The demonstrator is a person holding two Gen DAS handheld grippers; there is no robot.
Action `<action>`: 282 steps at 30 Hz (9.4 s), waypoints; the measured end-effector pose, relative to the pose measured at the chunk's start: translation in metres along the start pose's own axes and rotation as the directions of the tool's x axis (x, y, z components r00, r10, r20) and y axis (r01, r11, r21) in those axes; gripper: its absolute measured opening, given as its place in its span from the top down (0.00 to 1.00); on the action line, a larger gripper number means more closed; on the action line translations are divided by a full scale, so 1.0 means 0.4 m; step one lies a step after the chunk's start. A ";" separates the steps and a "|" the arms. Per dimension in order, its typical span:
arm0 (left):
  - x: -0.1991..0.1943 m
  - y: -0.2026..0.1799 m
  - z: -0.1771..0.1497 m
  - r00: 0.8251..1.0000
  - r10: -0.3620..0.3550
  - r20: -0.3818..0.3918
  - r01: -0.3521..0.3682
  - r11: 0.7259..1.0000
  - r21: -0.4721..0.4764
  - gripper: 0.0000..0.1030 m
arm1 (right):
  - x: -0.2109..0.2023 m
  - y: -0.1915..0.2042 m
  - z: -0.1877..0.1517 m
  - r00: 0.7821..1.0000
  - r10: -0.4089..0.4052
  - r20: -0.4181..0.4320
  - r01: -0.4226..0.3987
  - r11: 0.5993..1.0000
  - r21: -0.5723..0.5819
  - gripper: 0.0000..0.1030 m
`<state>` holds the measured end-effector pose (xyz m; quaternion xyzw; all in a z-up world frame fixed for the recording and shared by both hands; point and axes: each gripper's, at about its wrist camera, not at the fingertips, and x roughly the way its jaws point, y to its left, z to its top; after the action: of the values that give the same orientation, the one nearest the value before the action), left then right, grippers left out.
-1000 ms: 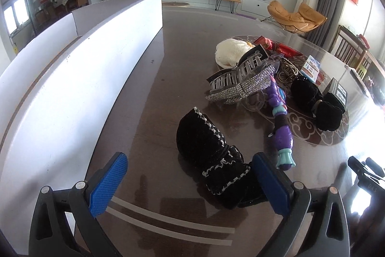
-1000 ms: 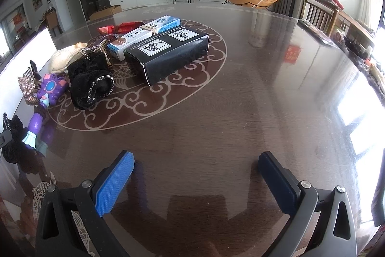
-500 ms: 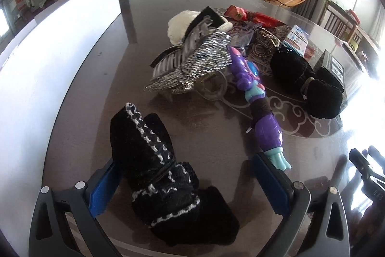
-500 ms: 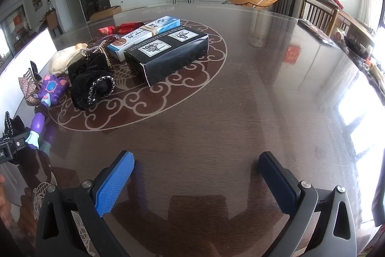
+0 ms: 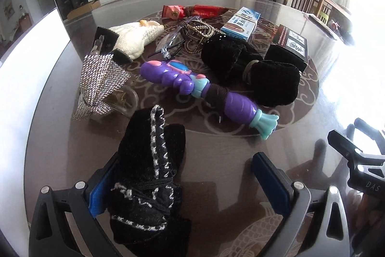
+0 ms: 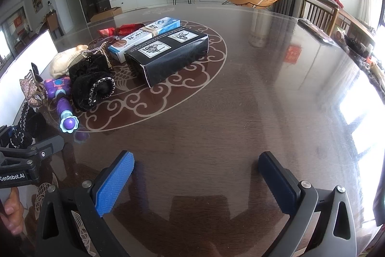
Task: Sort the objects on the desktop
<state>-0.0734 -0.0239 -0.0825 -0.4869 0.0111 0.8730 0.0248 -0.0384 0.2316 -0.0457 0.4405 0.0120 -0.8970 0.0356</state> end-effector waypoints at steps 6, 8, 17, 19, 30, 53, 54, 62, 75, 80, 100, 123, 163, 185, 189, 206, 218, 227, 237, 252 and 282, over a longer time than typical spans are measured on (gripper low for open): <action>-0.016 0.034 -0.031 0.999 -0.007 -0.031 0.007 1.000 -0.009 0.00 | 0.002 0.003 0.002 1.000 -0.007 -0.003 0.007 1.000 -0.006 0.00; -0.027 0.046 -0.042 1.000 -0.019 -0.023 0.019 1.000 -0.025 0.00 | 0.003 0.004 0.002 1.000 -0.009 -0.004 0.009 1.000 -0.007 0.00; -0.029 0.072 -0.059 1.000 0.019 0.018 -0.019 1.000 -0.024 0.00 | 0.006 0.005 0.000 1.000 -0.016 -0.006 0.016 1.000 -0.013 0.00; -0.028 0.074 -0.057 0.999 0.022 0.032 -0.021 0.999 -0.027 0.00 | 0.006 0.004 -0.001 1.000 -0.017 -0.007 0.017 1.000 -0.013 0.00; -0.024 0.074 -0.052 0.999 0.026 0.047 -0.024 0.999 -0.037 0.00 | 0.006 0.005 -0.001 1.000 -0.017 -0.007 0.017 1.000 -0.013 0.00; -0.046 0.133 -0.033 0.996 -0.063 -0.055 0.057 0.993 -0.106 0.00 | 0.007 0.005 -0.001 1.000 -0.017 -0.006 0.017 1.000 -0.013 0.00; -0.046 0.141 -0.037 0.996 -0.064 -0.060 0.057 0.992 -0.110 0.00 | 0.007 0.005 -0.001 1.000 -0.017 -0.006 0.017 1.000 -0.013 0.00; -0.065 0.097 -0.008 0.998 -0.063 -0.011 0.063 0.998 -0.025 0.00 | 0.007 0.004 -0.002 1.000 -0.018 -0.008 0.018 1.000 -0.014 0.00; 0.009 0.054 0.007 1.000 0.014 0.011 -0.014 1.000 -0.016 0.00 | 0.015 -0.017 0.022 0.997 0.034 -0.072 -0.036 0.999 -0.038 0.00; 0.009 0.058 0.004 0.999 0.014 0.032 -0.013 1.000 -0.019 0.00 | 0.025 -0.049 0.184 0.976 0.218 -0.022 -0.209 0.955 0.209 0.00; 0.018 0.061 0.005 0.998 0.016 0.054 -0.014 0.999 -0.029 0.00 | 0.137 -0.009 0.202 0.992 0.097 -0.079 -0.100 0.994 -0.038 0.42; 0.007 0.059 -0.008 0.999 0.009 0.038 -0.008 1.000 -0.006 0.00 | 0.007 -0.052 -0.004 0.995 0.086 -0.046 -0.092 0.984 -0.154 0.00; -0.399 0.868 -0.137 0.986 0.162 -0.021 -0.149 0.839 -0.523 0.67 | -0.318 1.071 0.259 0.674 0.647 -0.357 -0.736 0.552 -0.391 0.43; -0.482 0.368 -0.076 0.978 -0.045 0.204 0.091 0.971 -0.220 0.08 | -0.223 0.473 0.074 0.910 0.385 0.154 -0.289 0.855 -0.431 0.01; -0.367 0.156 -0.068 0.986 -0.115 0.123 0.123 0.991 -0.059 0.05 | -0.099 0.212 0.041 0.985 0.160 0.071 -0.122 0.919 -0.375 0.01; 0.041 -0.131 0.068 0.998 -0.003 0.062 0.001 1.000 0.019 0.00 | 0.091 -0.164 0.093 0.999 0.022 -0.043 -0.025 0.997 -0.066 0.00; 0.091 -0.159 0.151 0.997 -0.027 0.069 0.024 0.999 0.045 0.00 | 0.096 -0.163 0.092 0.999 0.022 -0.042 -0.025 0.997 -0.067 0.00; 0.091 -0.161 0.153 0.997 -0.027 0.069 0.024 0.999 0.045 0.00 | 0.098 -0.163 0.091 0.999 0.022 -0.041 -0.025 0.997 -0.067 0.00; 0.090 -0.160 0.151 0.997 -0.027 0.069 0.024 0.999 0.045 0.00 | 0.099 -0.163 0.091 0.999 0.022 -0.040 -0.025 0.997 -0.067 0.00; 0.090 -0.160 0.151 0.997 -0.027 0.069 0.024 0.999 0.046 0.00 | 0.100 -0.162 0.091 0.999 0.022 -0.039 -0.025 0.997 -0.068 0.00; 0.090 -0.161 0.152 0.997 -0.027 0.069 0.024 0.999 0.045 0.00 | 0.101 -0.162 0.091 0.999 0.022 -0.039 -0.025 0.997 -0.068 0.00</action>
<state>-0.1404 0.0442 -0.0810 -0.4558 0.0236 0.8885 0.0469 -0.0965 0.2923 -0.0563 0.4563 0.0381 -0.8869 0.0609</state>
